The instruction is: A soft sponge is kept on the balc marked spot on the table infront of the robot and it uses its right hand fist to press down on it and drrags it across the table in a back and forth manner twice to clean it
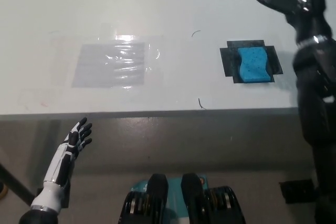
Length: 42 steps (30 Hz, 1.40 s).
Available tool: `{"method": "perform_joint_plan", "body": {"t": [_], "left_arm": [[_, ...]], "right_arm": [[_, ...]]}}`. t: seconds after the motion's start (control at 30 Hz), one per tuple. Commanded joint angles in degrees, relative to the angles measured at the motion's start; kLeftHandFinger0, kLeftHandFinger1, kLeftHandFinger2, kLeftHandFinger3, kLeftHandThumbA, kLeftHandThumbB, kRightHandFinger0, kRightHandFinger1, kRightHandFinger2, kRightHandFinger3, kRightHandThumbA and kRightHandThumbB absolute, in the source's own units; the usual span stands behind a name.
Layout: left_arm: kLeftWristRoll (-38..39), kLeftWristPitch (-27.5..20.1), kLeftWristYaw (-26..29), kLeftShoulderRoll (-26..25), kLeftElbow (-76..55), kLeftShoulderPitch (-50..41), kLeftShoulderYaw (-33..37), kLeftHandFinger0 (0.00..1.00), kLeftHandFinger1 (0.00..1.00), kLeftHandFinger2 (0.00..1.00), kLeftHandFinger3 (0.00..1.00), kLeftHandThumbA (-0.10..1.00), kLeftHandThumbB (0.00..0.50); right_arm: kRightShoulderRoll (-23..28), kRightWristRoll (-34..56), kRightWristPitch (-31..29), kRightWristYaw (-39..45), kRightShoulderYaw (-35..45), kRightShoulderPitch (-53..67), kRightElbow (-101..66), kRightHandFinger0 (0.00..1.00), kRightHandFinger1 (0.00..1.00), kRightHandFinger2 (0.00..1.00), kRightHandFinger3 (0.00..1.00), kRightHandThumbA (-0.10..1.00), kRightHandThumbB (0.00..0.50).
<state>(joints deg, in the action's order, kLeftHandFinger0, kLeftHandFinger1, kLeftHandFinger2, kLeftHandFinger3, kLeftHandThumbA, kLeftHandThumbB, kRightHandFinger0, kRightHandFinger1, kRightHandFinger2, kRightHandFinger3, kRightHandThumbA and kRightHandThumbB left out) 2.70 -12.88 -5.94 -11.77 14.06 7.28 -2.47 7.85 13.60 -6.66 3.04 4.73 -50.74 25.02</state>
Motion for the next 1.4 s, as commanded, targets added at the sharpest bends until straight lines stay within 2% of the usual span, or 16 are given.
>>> {"method": "perform_joint_plan", "body": {"t": [0.0, 0.2, 0.27, 0.3, 0.4, 0.43, 0.57, 0.73, 0.83, 0.87, 0.9, 0.93, 0.97, 1.0, 1.1, 1.37], "left_arm": [[0.18, -2.5, -0.42, -0.51, -0.97, -0.27, -0.33, 1.0, 1.0, 1.0, 1.0, 1.0, 0.5], [0.69, -1.6, -0.4, -0.09, -1.68, -1.03, -0.4, 1.0, 1.0, 1.0, 1.0, 1.0, 0.5], [0.66, -2.1, -0.49, -0.14, -1.22, -1.1, -0.34, 1.0, 1.0, 1.0, 1.0, 1.0, 0.5], [0.49, -1.94, -0.31, -0.05, -1.41, -1.23, -0.33, 1.0, 1.0, 1.0, 1.0, 1.0, 0.5], [0.52, -1.63, -0.31, 0.02, -1.75, -1.34, -0.31, 1.0, 1.0, 1.0, 1.0, 1.0, 0.5], [0.63, -1.47, -0.39, 0.05, -1.77, -1.26, -0.28, 1.0, 1.0, 1.0, 1.0, 1.0, 0.5], [0.5, -1.72, -0.54, -0.02, -1.81, -1.3, -0.16, 1.0, 1.0, 1.0, 1.0, 1.0, 0.5], [0.24, -2.27, -0.6, -0.21, -1.32, -1.3, -0.07, 1.0, 1.0, 1.0, 1.0, 1.0, 0.5], [0.21, -2.56, -0.75, -0.35, -1.1, -1.31, -0.01, 1.0, 1.0, 1.0, 1.0, 1.0, 0.5], [0.35, -2.47, -0.68, -0.2, -1.15, -1.28, -0.05, 1.0, 1.0, 1.0, 1.0, 1.0, 0.5], [0.26, -2.38, -0.61, -0.15, -1.28, -1.32, -0.02, 1.0, 1.0, 1.0, 1.0, 1.0, 0.5], [0.41, -2.5, -0.72, -0.13, -1.0, -1.22, -0.02, 1.0, 1.0, 1.0, 1.0, 1.0, 0.5], [0.41, -2.51, -0.72, -0.12, -0.99, -1.21, -0.01, 1.0, 1.0, 1.0, 1.0, 1.0, 0.5], [0.37, -2.46, -0.7, -0.11, -1.02, -1.22, 0.01, 1.0, 1.0, 1.0, 1.0, 1.0, 0.5], [0.01, -2.51, -0.49, -0.1, -1.09, -1.24, 0.06, 1.0, 1.0, 1.0, 1.0, 1.0, 0.5], [0.26, -1.83, -0.7, -0.07, -1.18, -1.29, 0.15, 1.0, 1.0, 1.0, 1.0, 1.0, 0.5]], "right_arm": [[-0.17, -2.2, -6.65, -1.76, 0.95, -8.7, 10.35, 0.0, 0.0, 0.0, 0.0, 1.0, 0.301], [-0.81, -1.58, -13.8, -2.47, 2.16, -16.21, 31.0, 0.0, 0.0, 0.0, 0.0, 1.0, 0.287], [-1.01, -1.44, -14.62, -2.88, 2.51, -17.73, 36.42, 0.0, 0.0, 0.02, 0.01, 1.0, 0.327], [-1.34, -0.43, -14.52, -3.24, 3.48, -18.62, 39.33, 0.0, 0.0, 0.06, 0.03, 1.0, 0.38], [-1.41, -0.69, -15.32, -3.33, 3.96, -20.48, 45.76, 0.0, 0.0, 0.01, 0.0, 1.0, 0.416], [-1.32, -0.76, -15.7, -2.91, 4.05, -20.72, 47.11, 0.0, 0.0, 0.0, 0.0, 1.0, 0.394], [-1.08, -0.49, -14.97, -2.64, 4.74, -20.39, 52.17, 0.0, 0.0, 0.0, 0.0, 1.0, 0.194], [-1.35, -0.35, -13.41, -3.57, 5.36, -18.15, 54.74, 0.0, 0.0, 0.0, 0.0, 0.98, 0.001], [-1.67, -0.07, -12.71, -3.88, 6.02, -17.21, 55.46, 0.0, 0.0, 0.0, 0.0, 0.8, 0.0], [-1.7, -0.12, -12.47, -3.6, 6.07, -16.54, 55.83, 0.0, 0.0, 0.03, 0.02, 0.65, 0.0], [-1.73, -0.15, -12.52, -3.49, 6.15, -16.19, 55.94, 0.0, 0.0, 0.04, 0.03, 0.6, 0.0], [-1.82, -0.23, -11.9, -4.06, 6.25, -15.92, 56.12, 0.0, 0.0, 0.08, 0.07, 0.48, 0.0], [-1.82, -0.28, -11.91, -4.06, 6.31, -15.92, 56.13, 0.0, 0.0, 0.1, 0.09, 0.45, 0.0], [-2.06, -0.68, -12.07, -4.43, 6.07, -15.11, 56.25, 0.0, 0.0, 0.21, 0.21, 0.26, 0.0], [-2.2, -1.17, -12.62, -4.32, 5.76, -14.36, 56.36, 0.0, 0.0, 0.26, 0.25, 0.2, 0.0], [-2.76, -2.16, -13.15, -4.44, 4.99, -11.81, 56.7, 0.0, 0.0, 0.29, 0.25, 0.29, 0.0]]}}
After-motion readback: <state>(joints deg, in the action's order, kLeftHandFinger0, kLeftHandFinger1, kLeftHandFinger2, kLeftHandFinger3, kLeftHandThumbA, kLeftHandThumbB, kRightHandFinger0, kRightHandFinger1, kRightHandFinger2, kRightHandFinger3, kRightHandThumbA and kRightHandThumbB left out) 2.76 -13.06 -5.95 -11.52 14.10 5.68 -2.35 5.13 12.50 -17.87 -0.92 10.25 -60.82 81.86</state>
